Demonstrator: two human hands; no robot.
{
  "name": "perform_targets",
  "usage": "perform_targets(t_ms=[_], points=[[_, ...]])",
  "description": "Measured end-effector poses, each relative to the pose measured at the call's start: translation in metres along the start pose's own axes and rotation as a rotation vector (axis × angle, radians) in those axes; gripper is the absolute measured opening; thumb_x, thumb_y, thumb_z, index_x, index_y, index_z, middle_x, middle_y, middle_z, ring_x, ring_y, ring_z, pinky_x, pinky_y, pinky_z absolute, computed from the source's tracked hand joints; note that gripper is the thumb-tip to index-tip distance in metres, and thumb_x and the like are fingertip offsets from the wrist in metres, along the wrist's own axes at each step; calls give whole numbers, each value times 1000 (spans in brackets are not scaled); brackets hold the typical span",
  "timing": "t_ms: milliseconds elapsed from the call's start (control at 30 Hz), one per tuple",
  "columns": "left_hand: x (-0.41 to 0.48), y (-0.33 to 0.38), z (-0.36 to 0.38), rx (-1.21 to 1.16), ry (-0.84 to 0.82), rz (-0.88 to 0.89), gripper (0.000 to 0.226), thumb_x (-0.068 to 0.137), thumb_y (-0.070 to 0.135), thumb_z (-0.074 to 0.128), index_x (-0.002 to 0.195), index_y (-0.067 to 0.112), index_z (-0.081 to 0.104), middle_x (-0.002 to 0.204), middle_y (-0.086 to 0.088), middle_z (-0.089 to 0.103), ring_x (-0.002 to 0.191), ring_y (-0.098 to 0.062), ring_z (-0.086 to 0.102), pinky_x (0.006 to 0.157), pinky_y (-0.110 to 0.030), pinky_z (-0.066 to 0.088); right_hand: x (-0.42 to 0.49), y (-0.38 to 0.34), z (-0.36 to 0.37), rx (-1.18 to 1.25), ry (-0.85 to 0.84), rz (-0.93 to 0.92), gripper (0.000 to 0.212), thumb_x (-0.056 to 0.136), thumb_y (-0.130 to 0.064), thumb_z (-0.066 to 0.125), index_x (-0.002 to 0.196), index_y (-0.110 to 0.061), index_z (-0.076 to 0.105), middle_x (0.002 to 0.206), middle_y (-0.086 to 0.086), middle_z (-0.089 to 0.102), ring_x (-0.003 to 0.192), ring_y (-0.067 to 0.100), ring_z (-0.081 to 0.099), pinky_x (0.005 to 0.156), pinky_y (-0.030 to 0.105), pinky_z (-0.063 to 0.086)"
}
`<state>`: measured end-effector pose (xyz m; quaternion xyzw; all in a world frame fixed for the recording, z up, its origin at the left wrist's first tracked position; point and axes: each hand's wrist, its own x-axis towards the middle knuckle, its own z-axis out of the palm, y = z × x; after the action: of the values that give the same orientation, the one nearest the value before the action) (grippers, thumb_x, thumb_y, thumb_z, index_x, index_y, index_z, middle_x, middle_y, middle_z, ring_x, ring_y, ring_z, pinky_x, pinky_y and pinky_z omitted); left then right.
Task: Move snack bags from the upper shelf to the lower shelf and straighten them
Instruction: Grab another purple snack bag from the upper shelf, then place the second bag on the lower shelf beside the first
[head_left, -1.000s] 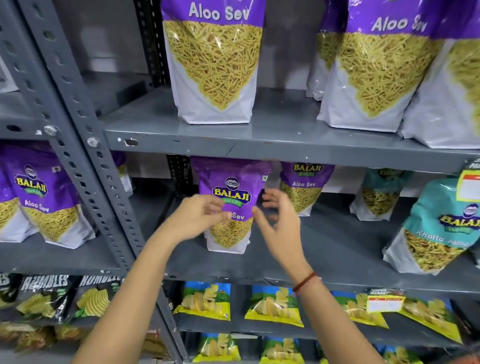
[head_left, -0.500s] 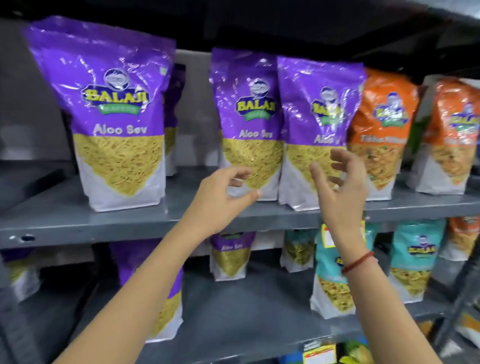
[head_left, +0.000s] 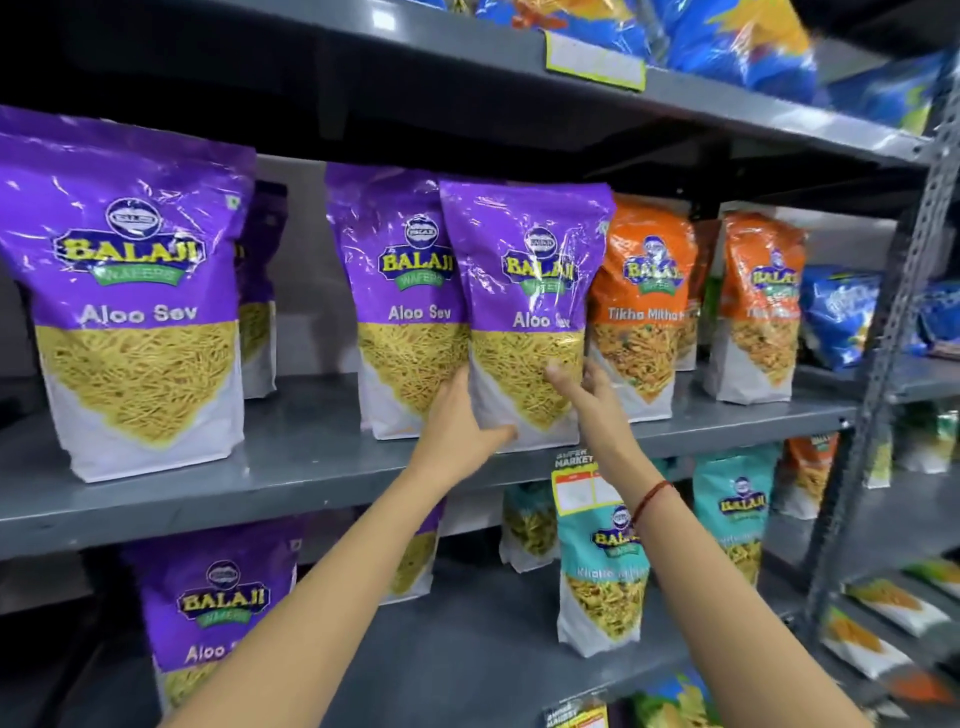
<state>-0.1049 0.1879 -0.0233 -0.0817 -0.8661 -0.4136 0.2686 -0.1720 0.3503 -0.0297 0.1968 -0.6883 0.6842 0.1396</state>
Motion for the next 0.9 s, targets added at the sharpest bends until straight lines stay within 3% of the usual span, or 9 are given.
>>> perform_targets(t_ms=[133,267,433,533,600,667,767,833,900], points=[[-17,-8,-9,-61,32,52,93,68,28,80,143,22,25,146,-2,41,134,-22,38,110,-45,36,-26,-5,-4,-40,38,-84,92,58,-47,85,136,-17,46,128,7,63,117,20,60,98,36,50],[-49,-11,-18,-143,90,96,98,69,24,80,146,28,20,148,4,39,134,-14,40,106,-37,42,-63,-13,0,-83,56,-212,68,57,-38,87,118,-24,60,112,-6,67,99,-3,62,79,12,49],[-96,-18,-29,-192,151,154,91,68,15,81,141,36,31,133,12,49,122,0,49,99,-27,48,-110,8,13,-59,89,-227,75,45,-48,88,110,-24,60,114,12,64,106,22,63,90,38,53],[-126,-24,-34,-169,158,184,87,68,11,81,135,37,33,121,23,46,111,12,49,89,-7,43,-139,24,20,89,72,-177,69,40,-41,90,99,-26,58,100,-6,69,95,6,63,79,21,52],[-145,-34,-35,-116,134,177,85,67,13,81,135,36,35,120,24,45,113,10,49,91,-7,41,-156,38,26,154,51,-114,69,37,-39,91,95,-27,56,88,-21,70,87,-3,63,74,15,51],[-161,-51,-34,-73,108,149,83,68,19,81,136,34,37,122,23,45,116,6,48,95,-9,40,-170,57,34,167,35,-47,74,34,-43,93,95,-23,55,86,-23,71,84,-5,64,73,15,53],[-179,-82,-27,-79,78,63,80,67,22,81,135,32,38,121,21,46,116,7,48,97,-14,43,-186,91,47,159,3,41,75,41,-23,91,105,-11,55,95,-6,70,90,2,65,78,22,56],[-188,-105,-21,-68,73,-11,79,66,24,82,133,30,40,119,16,49,112,13,47,98,-18,44,-193,110,56,125,-20,81,74,46,-24,89,109,-9,54,104,11,66,97,14,66,83,32,58],[-194,-128,-15,-47,66,-89,79,64,24,83,132,26,42,120,10,51,108,11,49,98,-26,47,-196,129,65,69,-46,109,67,48,-31,90,106,-20,57,109,19,64,103,27,66,86,42,57]])
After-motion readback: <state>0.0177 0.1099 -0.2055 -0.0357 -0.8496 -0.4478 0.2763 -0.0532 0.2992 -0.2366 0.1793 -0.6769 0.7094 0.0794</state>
